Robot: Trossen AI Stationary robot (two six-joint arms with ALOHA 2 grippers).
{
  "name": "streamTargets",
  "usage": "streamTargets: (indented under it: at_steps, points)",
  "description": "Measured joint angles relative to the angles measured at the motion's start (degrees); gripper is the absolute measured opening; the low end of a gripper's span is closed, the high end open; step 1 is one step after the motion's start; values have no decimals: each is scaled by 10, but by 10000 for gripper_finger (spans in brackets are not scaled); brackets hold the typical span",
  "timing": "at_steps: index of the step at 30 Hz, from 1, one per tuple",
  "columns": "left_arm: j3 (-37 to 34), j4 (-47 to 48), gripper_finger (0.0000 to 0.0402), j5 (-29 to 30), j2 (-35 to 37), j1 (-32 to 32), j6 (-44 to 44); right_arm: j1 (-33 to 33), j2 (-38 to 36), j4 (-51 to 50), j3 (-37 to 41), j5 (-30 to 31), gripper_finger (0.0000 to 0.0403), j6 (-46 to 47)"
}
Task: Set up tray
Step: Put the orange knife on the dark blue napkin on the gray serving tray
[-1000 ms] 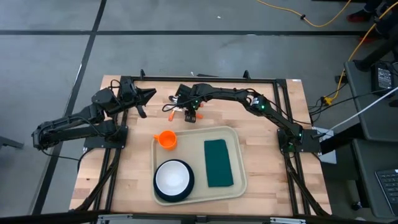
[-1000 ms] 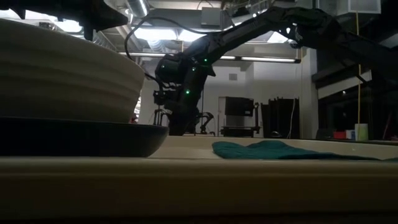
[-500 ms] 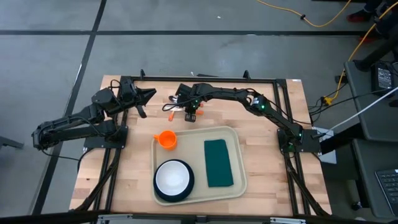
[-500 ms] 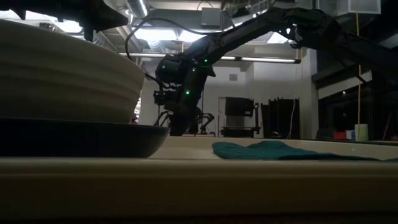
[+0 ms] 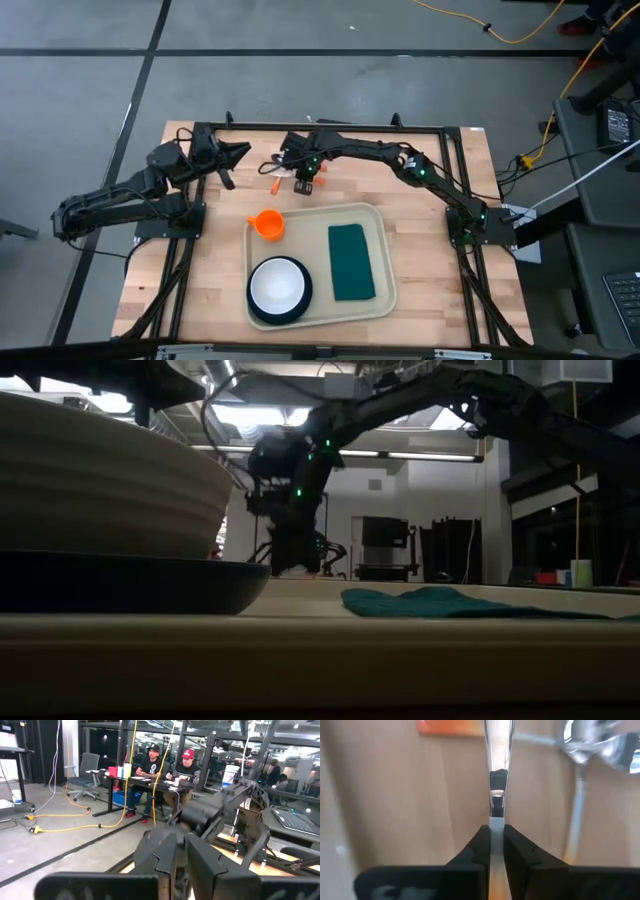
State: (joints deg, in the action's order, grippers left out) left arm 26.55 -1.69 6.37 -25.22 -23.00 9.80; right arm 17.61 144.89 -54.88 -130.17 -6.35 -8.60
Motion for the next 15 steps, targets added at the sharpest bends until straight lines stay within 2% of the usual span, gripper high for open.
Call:
streamTargets:
  at_steps: [3, 7, 15]
  points:
    - [0, 2, 33, -1, 5, 0, 1, 1, -2, -50, -46, -4, 34, 15]
    - [0, 3, 33, -3, 11, 0, 0, 7, -43, -72, -36, -55, 34, 53]
    - [0, 26, 33, -3, 12, 0, -10, 2, -149, -79, -42, -55, 34, 90]
